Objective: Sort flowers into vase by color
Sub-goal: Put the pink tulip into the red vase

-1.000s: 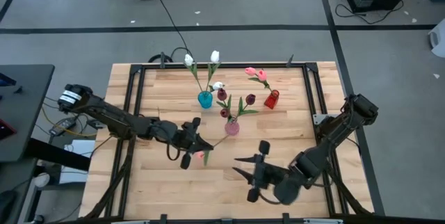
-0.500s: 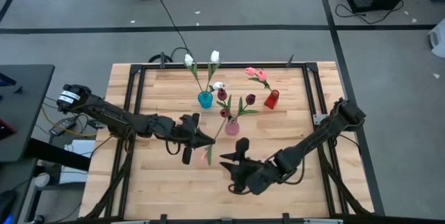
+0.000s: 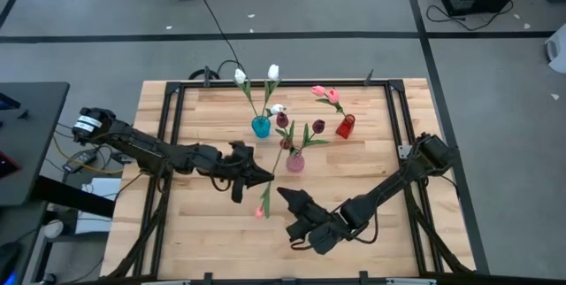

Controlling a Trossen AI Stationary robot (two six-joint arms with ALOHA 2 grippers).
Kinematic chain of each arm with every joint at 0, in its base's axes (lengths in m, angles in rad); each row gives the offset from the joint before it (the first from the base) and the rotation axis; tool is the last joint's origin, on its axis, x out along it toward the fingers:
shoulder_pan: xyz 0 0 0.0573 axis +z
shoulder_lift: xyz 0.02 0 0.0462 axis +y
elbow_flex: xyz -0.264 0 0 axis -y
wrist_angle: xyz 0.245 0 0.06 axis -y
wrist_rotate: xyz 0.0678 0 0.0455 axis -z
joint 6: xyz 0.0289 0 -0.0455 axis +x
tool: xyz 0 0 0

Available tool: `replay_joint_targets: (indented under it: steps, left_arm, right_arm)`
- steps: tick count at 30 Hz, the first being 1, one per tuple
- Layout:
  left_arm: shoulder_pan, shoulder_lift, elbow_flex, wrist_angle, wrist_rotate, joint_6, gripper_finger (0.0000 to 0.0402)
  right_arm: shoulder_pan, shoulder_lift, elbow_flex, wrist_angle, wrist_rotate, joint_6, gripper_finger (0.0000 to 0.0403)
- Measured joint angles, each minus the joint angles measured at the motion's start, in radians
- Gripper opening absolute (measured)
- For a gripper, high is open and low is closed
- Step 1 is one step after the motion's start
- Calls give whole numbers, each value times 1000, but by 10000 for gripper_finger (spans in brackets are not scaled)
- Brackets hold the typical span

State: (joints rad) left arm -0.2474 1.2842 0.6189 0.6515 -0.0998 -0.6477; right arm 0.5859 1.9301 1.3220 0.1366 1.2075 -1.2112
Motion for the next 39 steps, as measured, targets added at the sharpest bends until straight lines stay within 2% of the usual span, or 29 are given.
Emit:
replay_joint_targets:
  steps: [7,18,30,34,39]
  left_arm:
    - [0,0,0,26,-13,-76,24]
    - [0,0,0,35,-15,-146,25]
    - [-3,0,0,38,-1,-176,25]
    - [-2,0,0,39,3,-176,25]
    - [-2,1,0,36,19,-176,25]
  right_arm:
    - [-22,0,0,74,-38,-180,155]
    - [-48,0,0,239,-112,-398,154]
    - [-103,0,0,252,-172,-441,149]
    - [-108,0,0,252,-188,-433,118]
    - [-103,0,0,254,-179,-434,44]
